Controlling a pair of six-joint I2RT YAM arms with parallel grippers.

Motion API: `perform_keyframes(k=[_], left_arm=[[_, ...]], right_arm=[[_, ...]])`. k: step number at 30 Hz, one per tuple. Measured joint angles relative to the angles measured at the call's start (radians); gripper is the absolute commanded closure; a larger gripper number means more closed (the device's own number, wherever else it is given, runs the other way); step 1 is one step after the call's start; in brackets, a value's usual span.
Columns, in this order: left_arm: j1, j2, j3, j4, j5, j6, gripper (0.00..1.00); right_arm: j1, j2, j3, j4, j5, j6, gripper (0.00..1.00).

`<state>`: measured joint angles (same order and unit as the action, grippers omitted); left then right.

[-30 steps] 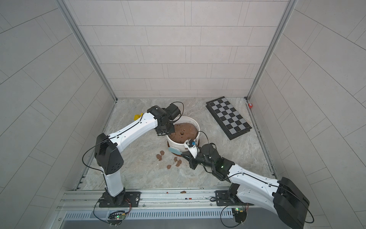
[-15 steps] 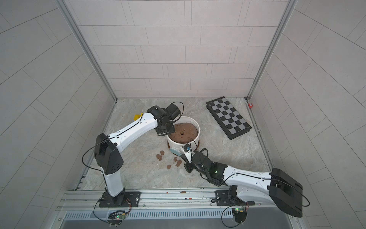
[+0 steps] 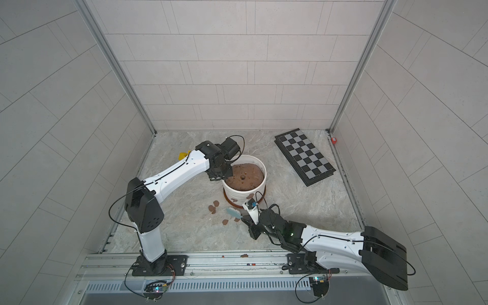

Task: Scrub the dried mud off the ceramic pot
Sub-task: Brush off the soil from the pot.

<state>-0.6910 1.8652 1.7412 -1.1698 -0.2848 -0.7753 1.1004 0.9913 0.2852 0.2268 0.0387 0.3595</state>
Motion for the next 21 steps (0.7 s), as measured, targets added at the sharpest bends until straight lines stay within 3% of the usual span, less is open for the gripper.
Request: perform_keyframes(k=[4, 9, 15, 21], left_arm=[[0.004, -0.005, -0.008, 0.008, 0.002, 0.005, 0.90], [0.005, -0.009, -0.014, 0.016, 0.008, 0.006, 0.90], [0.005, -0.009, -0.014, 0.017, 0.012, 0.007, 0.90], [0.006, -0.011, -0.016, 0.019, 0.013, 0.008, 0.90]], right_arm=[[0.000, -0.064, 0.000, 0.014, -0.031, -0.013, 1.00], [0.000, -0.100, 0.021, -0.011, 0.043, -0.060, 1.00], [0.000, -0.048, 0.063, -0.016, 0.172, -0.116, 1.00], [0.003, 0.035, 0.085, -0.024, 0.227, -0.140, 1.00]])
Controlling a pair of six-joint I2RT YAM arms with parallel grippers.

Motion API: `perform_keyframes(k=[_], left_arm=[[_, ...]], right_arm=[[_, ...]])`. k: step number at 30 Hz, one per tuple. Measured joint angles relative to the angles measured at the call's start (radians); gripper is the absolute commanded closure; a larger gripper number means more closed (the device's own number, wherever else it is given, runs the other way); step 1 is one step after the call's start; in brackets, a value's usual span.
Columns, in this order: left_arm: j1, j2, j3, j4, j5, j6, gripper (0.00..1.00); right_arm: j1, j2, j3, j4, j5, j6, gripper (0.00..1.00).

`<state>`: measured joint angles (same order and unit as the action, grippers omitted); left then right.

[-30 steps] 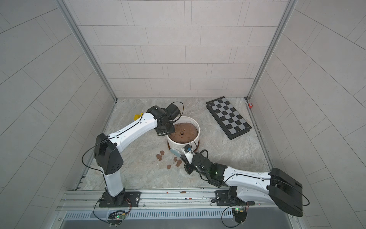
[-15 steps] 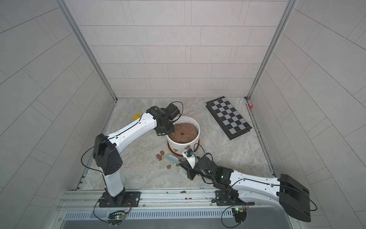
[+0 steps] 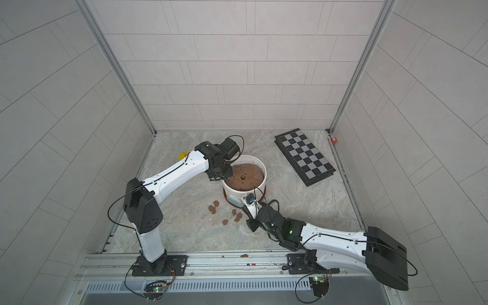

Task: Scrub the dried mud off the ceramic pot
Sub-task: Brush off the soil from the pot, then rotate the pot at the center of the board.

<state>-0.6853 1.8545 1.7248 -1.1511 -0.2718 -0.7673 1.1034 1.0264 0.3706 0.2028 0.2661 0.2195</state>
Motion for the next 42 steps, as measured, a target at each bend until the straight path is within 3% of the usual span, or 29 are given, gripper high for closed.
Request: perform_keyframes(k=[8, 18, 33, 42], left_arm=[[0.000, 0.000, 0.000, 0.001, 0.001, 0.001, 0.90], [0.003, 0.000, 0.000, 0.001, 0.005, 0.003, 0.90], [0.012, 0.000, -0.001, 0.025, 0.008, 0.101, 0.90], [0.014, 0.002, -0.002, 0.065, -0.011, 0.248, 0.89]], right_arm=[[0.007, 0.043, -0.014, 0.026, 0.012, 0.026, 1.00], [0.028, 0.048, -0.095, 0.051, -0.106, 0.060, 1.00], [0.032, -0.217, -0.156, 0.085, -0.264, 0.023, 1.00], [-0.077, -0.363, -0.098, -0.081, -0.401, -0.041, 1.00]])
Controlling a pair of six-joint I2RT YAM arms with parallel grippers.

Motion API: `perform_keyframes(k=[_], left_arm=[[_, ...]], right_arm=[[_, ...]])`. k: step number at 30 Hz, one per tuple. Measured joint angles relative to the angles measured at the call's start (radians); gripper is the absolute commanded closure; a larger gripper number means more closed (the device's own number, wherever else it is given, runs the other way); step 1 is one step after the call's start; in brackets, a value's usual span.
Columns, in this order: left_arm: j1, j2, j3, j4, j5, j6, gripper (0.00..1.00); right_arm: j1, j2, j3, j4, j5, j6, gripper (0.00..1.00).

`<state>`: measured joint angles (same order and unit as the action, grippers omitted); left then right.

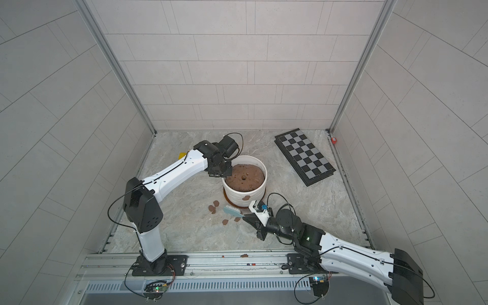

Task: Scrub the dried mud off the ceramic pot
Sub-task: Rotate the pot at the center of the board, then brush off the soil from the pot.

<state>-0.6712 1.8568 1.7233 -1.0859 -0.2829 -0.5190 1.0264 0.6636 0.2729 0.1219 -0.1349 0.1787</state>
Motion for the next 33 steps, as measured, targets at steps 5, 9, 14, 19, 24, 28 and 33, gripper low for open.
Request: perform_keyframes(k=[5, 9, 14, 19, 24, 28, 33], left_arm=[[0.006, 0.018, 0.022, 0.001, -0.006, 0.083, 0.89], [0.022, 0.030, 0.039, 0.003, 0.010, 0.138, 0.89], [0.035, 0.036, 0.047, 0.014, 0.036, 0.207, 0.90], [0.042, 0.040, 0.052, 0.021, 0.047, 0.257, 0.90], [0.054, 0.044, 0.056, 0.025, 0.068, 0.292, 0.90], [0.058, 0.044, 0.056, 0.029, 0.085, 0.316, 0.90], [0.063, 0.045, 0.056, 0.032, 0.092, 0.329, 0.90]], right_arm=[[-0.072, -0.003, 0.042, -0.063, -0.090, -0.025, 1.00], [-0.124, 0.012, 0.080, -0.101, -0.138, -0.043, 1.00], [-0.197, 0.058, 0.129, -0.113, -0.189, -0.057, 1.00], [-0.261, 0.103, 0.145, -0.116, -0.217, -0.060, 1.00], [-0.303, 0.153, 0.148, -0.124, -0.241, -0.056, 1.00], [-0.322, 0.153, 0.145, -0.122, -0.256, -0.039, 1.00], [-0.332, 0.163, 0.116, -0.097, -0.281, -0.018, 1.00]])
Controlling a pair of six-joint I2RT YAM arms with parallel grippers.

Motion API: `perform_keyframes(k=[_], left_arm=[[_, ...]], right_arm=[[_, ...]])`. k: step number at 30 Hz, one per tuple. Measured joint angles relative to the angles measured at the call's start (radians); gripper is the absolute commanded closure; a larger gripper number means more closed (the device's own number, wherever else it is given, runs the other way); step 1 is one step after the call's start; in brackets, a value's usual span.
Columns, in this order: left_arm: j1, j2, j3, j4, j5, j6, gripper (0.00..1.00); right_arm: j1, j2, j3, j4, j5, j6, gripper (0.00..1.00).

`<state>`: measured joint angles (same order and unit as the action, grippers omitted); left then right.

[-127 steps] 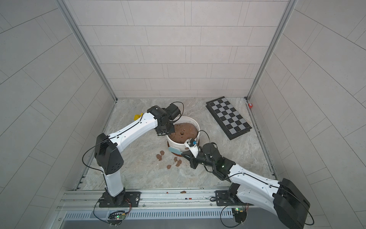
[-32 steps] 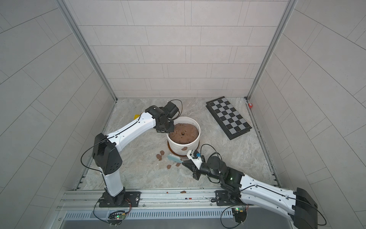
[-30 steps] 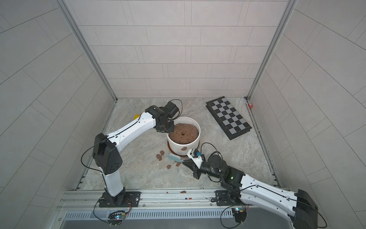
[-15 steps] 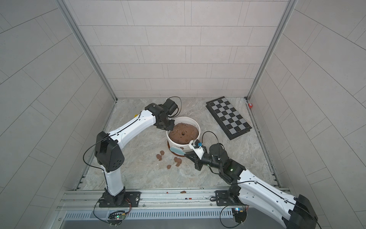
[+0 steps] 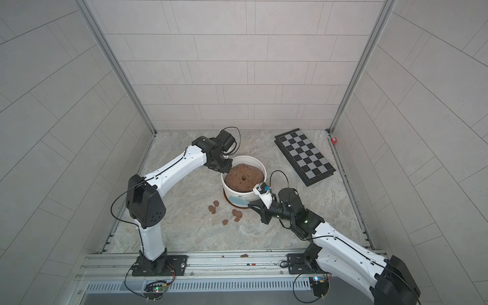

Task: Scrub the dried mud off the ceramic pot
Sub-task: Brush off the soil from the pot.

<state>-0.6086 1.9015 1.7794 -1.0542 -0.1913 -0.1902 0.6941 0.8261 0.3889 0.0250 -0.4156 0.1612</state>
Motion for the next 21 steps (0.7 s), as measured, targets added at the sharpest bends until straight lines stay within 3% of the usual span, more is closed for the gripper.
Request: perform_keyframes(k=[21], left_arm=[[0.005, 0.018, 0.027, -0.015, 0.014, 0.031, 0.88]], right_arm=[[0.051, -0.021, -0.148, 0.126, -0.158, 0.080, 1.00]])
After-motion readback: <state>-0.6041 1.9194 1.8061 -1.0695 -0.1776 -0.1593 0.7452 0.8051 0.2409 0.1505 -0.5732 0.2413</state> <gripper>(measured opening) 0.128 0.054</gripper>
